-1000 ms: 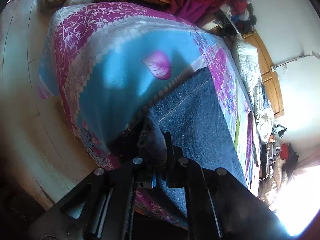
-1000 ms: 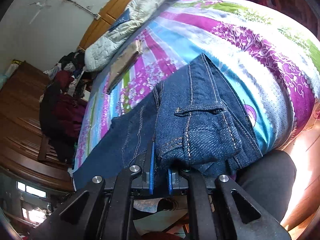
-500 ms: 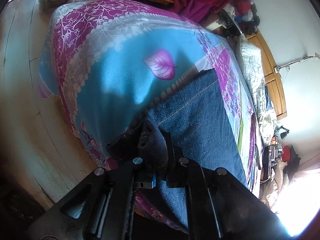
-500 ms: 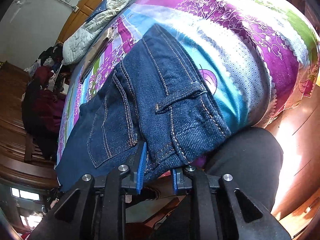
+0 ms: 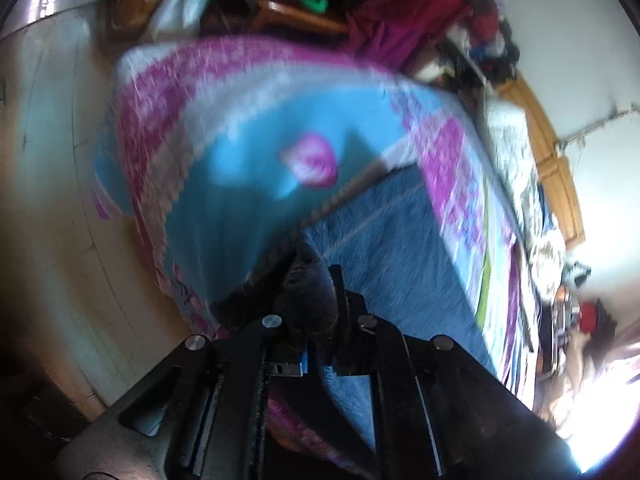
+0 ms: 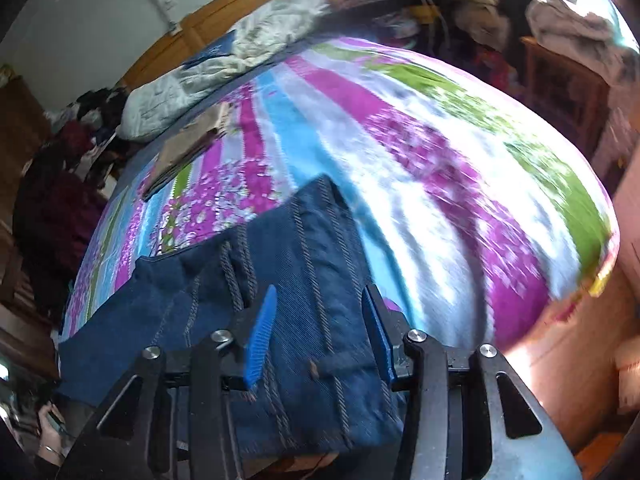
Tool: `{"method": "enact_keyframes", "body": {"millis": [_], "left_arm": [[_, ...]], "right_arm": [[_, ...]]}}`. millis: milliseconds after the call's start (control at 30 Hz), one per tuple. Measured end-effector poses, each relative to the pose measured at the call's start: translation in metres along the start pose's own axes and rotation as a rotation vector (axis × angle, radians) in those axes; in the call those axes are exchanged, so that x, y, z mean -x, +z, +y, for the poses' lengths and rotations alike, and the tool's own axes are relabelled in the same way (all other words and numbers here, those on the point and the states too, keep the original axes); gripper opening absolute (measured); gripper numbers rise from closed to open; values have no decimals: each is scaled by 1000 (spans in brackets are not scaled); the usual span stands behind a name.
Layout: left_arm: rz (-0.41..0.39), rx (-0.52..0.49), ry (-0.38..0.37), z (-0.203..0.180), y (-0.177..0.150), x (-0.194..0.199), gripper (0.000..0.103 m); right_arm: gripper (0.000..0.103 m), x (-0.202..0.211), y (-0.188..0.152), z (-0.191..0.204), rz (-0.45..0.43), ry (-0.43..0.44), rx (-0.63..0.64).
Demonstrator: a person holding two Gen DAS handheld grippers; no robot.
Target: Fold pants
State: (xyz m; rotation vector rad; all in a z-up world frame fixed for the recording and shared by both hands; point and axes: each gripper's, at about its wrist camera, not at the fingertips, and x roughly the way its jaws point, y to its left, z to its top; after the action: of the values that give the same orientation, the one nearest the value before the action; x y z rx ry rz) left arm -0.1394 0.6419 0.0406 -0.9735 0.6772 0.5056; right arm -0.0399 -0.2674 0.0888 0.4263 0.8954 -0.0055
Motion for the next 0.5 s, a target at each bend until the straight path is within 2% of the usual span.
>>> {"method": "enact_keyframes", "body": {"millis": [100, 200, 233, 267, 333, 400, 500], "left_arm": [[-63, -12, 29, -11, 1, 11, 14], [-90, -121, 18, -32, -5, 20, 17], [-90, -157, -3, -39, -10, 21, 22], [-81, -190, -38, -47, -16, 20, 26], [-66, -247, -70, -60, -28, 15, 38], [-37, -284, -79, -68, -32, 0, 41], [16, -265, -19, -58, -21, -25, 42]], "right_arm": [[77, -43, 32, 27, 3, -62, 69], [78, -91, 51, 34, 74, -106, 88], [78, -105, 52, 40, 109, -110, 116], [77, -118, 49, 46, 136, -128, 154], [58, -133, 45, 53, 148, -160, 200], [51, -138, 46, 50, 145, -168, 205], [50, -146, 52, 47, 153, -171, 209]]}}
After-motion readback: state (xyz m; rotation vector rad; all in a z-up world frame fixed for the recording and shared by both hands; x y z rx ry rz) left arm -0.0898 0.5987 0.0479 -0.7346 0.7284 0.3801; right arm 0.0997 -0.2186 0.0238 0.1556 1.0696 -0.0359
